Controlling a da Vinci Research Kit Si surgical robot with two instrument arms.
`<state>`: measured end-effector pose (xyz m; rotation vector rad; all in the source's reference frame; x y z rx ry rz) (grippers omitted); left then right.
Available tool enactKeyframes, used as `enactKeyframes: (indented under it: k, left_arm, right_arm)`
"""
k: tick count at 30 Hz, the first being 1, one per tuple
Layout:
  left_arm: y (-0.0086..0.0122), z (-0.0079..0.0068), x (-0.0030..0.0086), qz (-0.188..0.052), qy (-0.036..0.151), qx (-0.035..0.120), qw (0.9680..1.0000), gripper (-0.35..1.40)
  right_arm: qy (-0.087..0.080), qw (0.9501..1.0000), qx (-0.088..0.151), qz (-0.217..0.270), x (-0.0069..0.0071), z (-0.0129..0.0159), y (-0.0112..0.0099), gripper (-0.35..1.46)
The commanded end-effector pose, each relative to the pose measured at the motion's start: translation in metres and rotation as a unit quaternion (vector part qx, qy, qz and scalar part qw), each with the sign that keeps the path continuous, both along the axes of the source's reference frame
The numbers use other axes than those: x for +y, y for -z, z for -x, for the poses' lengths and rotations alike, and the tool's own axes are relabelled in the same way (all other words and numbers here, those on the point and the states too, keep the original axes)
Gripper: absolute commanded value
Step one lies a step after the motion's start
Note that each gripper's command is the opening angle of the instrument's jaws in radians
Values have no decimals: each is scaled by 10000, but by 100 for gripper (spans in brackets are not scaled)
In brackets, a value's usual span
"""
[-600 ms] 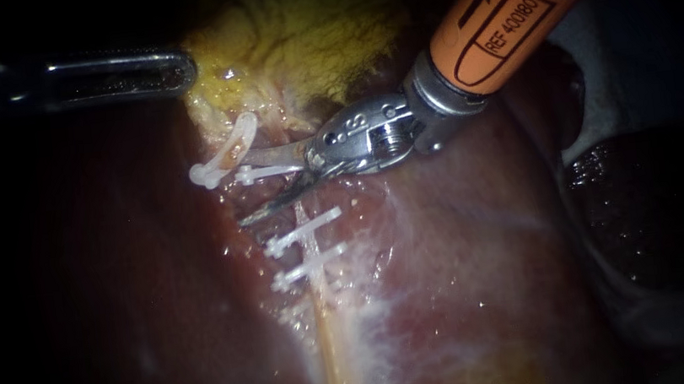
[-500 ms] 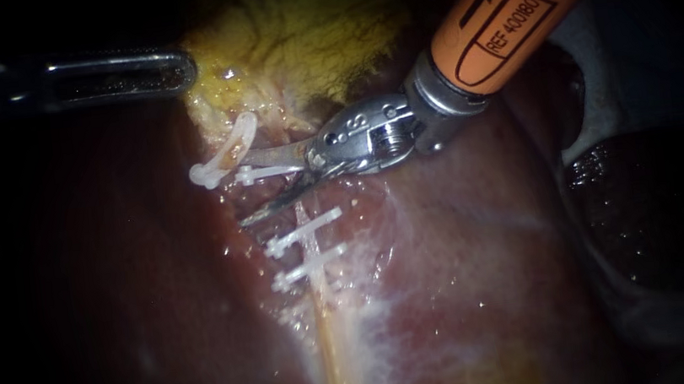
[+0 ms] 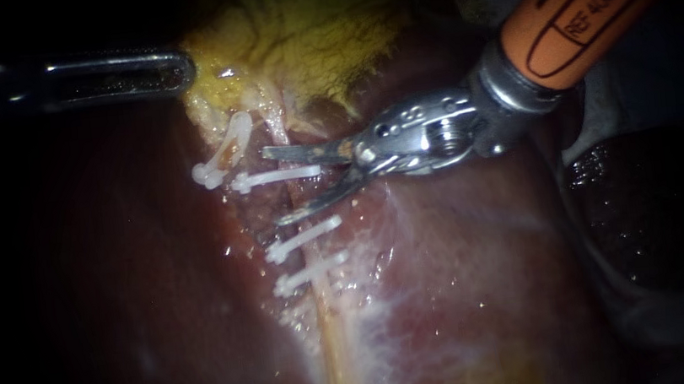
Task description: Go to the cutting position right tube
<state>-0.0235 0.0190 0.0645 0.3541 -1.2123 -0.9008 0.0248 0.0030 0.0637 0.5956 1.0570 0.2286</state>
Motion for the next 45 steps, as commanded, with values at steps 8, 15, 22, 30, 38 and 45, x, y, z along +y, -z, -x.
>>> enactKeyframes:
  k: [8, 15, 22, 30, 38, 45]
  left_arm:
    - [1, -1, 0, 1, -5, -7, 10000, -35]
    - [2, -2, 0, 1, -8, -8, 10000, -35]
    - [2, -3, 0, 0, -8, -9, 10000, -35]
    - [2, -3, -1, 0, -8, -8, 10000, -35]
    - [2, -2, 0, 0, -6, -8, 10000, -35]
    - [2, -1, 0, 0, -4, -6, 10000, -35]
  right_arm:
    - [165, 9969, -96, -765, -4, 20, -17, 114]
    - [340, 9932, -231, -1093, -18, 20, -46, 113]
    - [448, 9900, -286, -1304, -24, 13, -64, 113]
    - [429, 9884, -98, -1454, -19, -12, -76, 113]
    - [395, 9842, 133, -1723, -25, -33, -90, 114]
    - [313, 9793, 356, -1968, -24, -43, -92, 114]
